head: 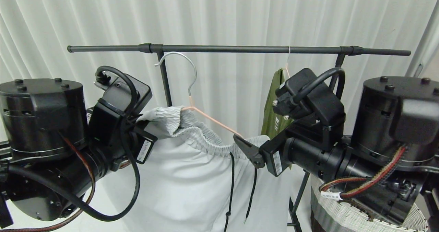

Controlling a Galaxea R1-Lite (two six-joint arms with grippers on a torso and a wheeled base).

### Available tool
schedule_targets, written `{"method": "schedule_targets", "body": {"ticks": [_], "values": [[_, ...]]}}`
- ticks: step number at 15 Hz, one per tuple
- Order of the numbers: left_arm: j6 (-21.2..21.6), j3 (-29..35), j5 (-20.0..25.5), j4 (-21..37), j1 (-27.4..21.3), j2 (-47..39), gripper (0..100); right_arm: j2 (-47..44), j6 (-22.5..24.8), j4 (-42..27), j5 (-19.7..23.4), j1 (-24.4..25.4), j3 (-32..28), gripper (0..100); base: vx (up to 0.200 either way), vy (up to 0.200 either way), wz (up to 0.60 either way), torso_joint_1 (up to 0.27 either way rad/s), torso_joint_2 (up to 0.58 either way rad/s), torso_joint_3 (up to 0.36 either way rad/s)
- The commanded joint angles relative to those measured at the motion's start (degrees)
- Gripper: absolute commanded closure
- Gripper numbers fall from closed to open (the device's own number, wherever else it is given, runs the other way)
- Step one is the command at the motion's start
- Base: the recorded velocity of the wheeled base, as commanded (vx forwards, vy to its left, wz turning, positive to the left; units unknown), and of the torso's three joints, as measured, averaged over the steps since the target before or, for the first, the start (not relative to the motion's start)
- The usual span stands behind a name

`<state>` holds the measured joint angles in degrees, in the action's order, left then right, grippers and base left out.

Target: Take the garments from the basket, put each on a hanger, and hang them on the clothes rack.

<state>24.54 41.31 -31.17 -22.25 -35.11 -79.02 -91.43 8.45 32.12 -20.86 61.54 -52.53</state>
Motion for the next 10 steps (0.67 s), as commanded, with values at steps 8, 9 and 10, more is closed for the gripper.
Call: {"method": "schedule_targets", "body": {"ticks": [8, 9, 10], "values": [[-0.37, 1.05, -0.03, -0.08, -2.68, 0.01, 100, -7.10, 3.51, -0.39, -0.41, -3.88, -5.39, 0, 0.000, 0.000, 0.00, 0.000, 0.00, 0.000], [-0.55, 1.40, -0.03, -0.08, -2.68, 0.01, 100, -7.18, 3.68, -0.48, -0.59, -3.88, -4.78, 0, 0.000, 0.000, 0.00, 0.000, 0.00, 0.000], [-0.63, 1.58, -0.03, -0.08, -2.42, 0.01, 100, -7.01, 3.77, -0.48, -0.59, -3.97, -3.98, 0, 0.000, 0.000, 0.00, 0.000, 0.00, 0.000]]}}
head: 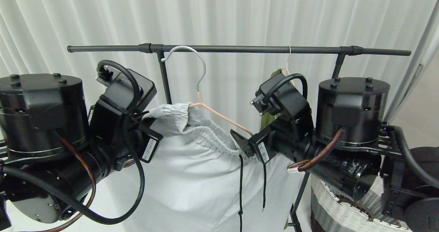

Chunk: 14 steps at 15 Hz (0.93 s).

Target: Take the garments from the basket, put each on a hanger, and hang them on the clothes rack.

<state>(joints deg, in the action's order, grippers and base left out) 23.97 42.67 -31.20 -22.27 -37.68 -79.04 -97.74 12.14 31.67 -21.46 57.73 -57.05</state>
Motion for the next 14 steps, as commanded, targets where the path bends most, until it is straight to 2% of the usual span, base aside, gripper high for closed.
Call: {"method": "schedule_targets", "body": {"ticks": [1, 4, 6, 14], "values": [[-0.06, 0.31, -0.01, -0.05, 0.15, 0.03, 100, -0.52, 0.16, -0.03, -0.08, -0.17, 1.15, 0, 0.000, 0.000, 0.00, 0.000, 0.00, 0.000], [-0.06, 0.93, -0.09, -1.28, 1.21, -0.23, 100, 1.94, 0.16, 0.06, -0.25, -1.66, 6.95, 0, 0.000, 0.000, 0.00, 0.000, 0.00, 0.000], [-0.06, 0.93, -0.01, -1.28, 1.12, -0.32, 100, 2.65, 0.16, 0.15, -0.25, -2.10, 8.36, 0, 0.000, 0.000, 0.00, 0.000, 0.00, 0.000], [0.47, 0.40, 0.08, -1.28, -3.54, -0.32, 100, -1.57, 0.34, 0.41, -0.25, -2.98, -0.78, 0, 0.000, 0.000, 0.00, 0.000, 0.00, 0.000]]}}
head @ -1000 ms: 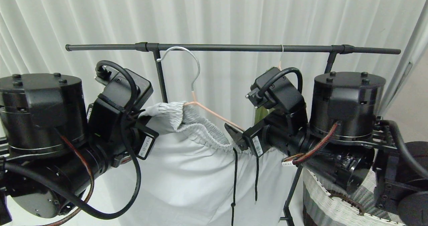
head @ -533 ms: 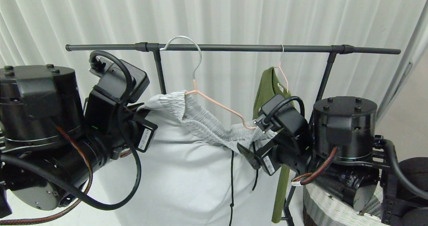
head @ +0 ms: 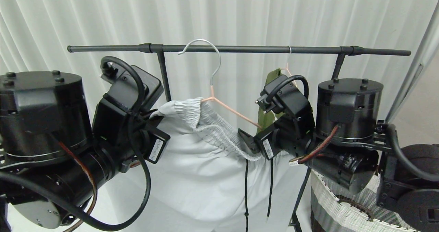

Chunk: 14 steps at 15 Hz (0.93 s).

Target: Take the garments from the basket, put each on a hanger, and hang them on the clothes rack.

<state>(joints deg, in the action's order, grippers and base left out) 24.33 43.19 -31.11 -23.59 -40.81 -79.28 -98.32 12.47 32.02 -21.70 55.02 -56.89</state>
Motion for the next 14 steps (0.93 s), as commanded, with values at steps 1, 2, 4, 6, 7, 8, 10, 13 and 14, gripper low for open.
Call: {"method": "schedule_targets", "body": {"ticks": [1, 2, 4, 6, 7, 8, 10, 13, 14], "values": [[0.10, -0.12, -0.09, 0.03, -0.67, -0.09, 100, -1.00, 0.01, 0.06, -0.01, -0.52, -1.03, 0, 0.000, 0.000, 0.00, 0.000, 0.00, 0.000], [0.10, -0.12, -0.09, 0.03, -0.85, -0.09, 100, -0.82, -0.08, 0.06, -0.01, -0.88, -1.03, 0, 0.000, 0.000, 0.00, 0.000, 0.00, 0.000], [0.10, 0.14, 0.00, 0.03, -1.02, -0.09, 100, -0.65, -0.08, 0.14, -0.01, -0.96, -0.94, 0, 0.000, 0.000, 0.00, 0.000, 0.00, 0.000], [0.01, 0.40, 0.08, -0.05, -1.11, 0.00, 100, -0.65, -0.08, 0.14, -0.01, -0.79, -0.76, 100, 0.000, 0.000, 0.00, 0.000, 0.00, 0.000], [0.01, 0.40, 0.08, -0.05, -1.11, 0.09, 100, -0.65, -0.08, 0.14, -0.01, -0.70, -0.76, 100, 0.000, 0.000, 0.00, 0.000, 0.00, 0.000], [0.01, 0.40, 0.17, -0.05, -1.11, 0.09, 100, -0.65, -0.08, 0.14, -0.01, -0.70, -0.76, 100, 0.000, 0.000, 0.00, 0.000, 0.00, 0.000], [-0.07, 0.49, 0.26, -0.84, -1.11, 0.00, 100, -0.56, -0.08, 0.14, 0.17, -0.61, -0.76, 100, 0.000, 0.000, 0.00, 0.000, 0.00, 0.000], [-0.07, 0.40, 0.35, -1.90, -1.11, -0.18, 100, -0.56, -0.08, 0.14, 0.25, -0.52, -0.85, 100, 0.000, 0.000, 0.00, 0.000, 0.00, 0.000], [-0.07, 0.31, 0.44, -1.99, -1.11, -0.18, 100, -0.47, -0.08, 0.14, 0.17, -0.35, -0.94, 100, 0.000, 0.000, 0.00, 0.000, 0.00, 0.000]]}}
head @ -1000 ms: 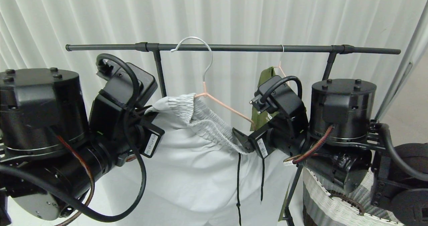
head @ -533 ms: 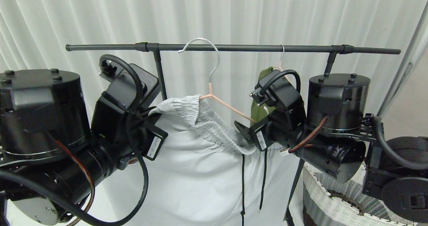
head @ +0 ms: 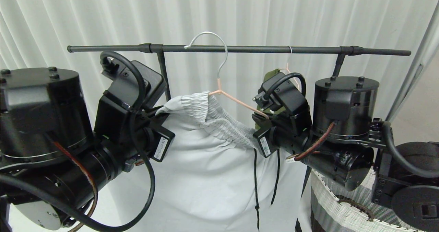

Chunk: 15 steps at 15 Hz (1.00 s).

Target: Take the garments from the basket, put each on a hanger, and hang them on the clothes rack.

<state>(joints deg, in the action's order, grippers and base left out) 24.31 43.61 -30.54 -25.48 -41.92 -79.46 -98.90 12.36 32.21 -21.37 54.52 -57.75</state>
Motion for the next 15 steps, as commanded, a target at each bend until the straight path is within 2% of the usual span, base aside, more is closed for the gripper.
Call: {"method": "schedule_targets", "body": {"ticks": [1, 3, 4, 9, 11, 15], "values": [[0.04, -0.28, -0.14, -0.10, -0.09, 0.01, 100, 0.11, 0.03, -0.04, -0.25, 0.15, -0.09, 100, 0.000, 0.000, 0.00, 0.000, 0.00, 0.000], [-0.05, -0.28, -0.05, -0.10, -0.70, 0.01, 100, 0.11, -0.06, -0.04, -0.34, 0.15, -0.09, 100, 0.000, 0.000, 0.00, 0.000, 0.00, 0.000], [-0.14, -0.36, -0.05, -0.10, -0.70, 0.01, 0, 0.64, 0.03, -0.04, -0.43, 0.15, 0.18, 100, 0.000, 0.000, 0.00, 0.000, 0.00, 0.000], [-0.58, -0.80, 0.92, -0.10, -0.62, 0.80, 0, 1.87, 1.61, -0.13, -0.43, -1.78, 0.00, 100, 0.000, 0.000, 0.00, 0.000, 0.00, 0.000], [-3.13, -1.68, 1.80, -0.19, -0.70, 2.47, 0, 2.22, 2.40, -0.13, -0.51, -4.51, -0.26, 100, 0.000, 0.000, 0.00, 0.000, 0.00, 0.000], [-5.06, -7.75, 1.97, -0.19, 0.00, 6.95, 0, 3.98, 3.37, -0.04, -0.51, -6.79, -0.44, 100, 0.000, 0.000, 0.00, 0.000, 0.00, 0.000]]}}
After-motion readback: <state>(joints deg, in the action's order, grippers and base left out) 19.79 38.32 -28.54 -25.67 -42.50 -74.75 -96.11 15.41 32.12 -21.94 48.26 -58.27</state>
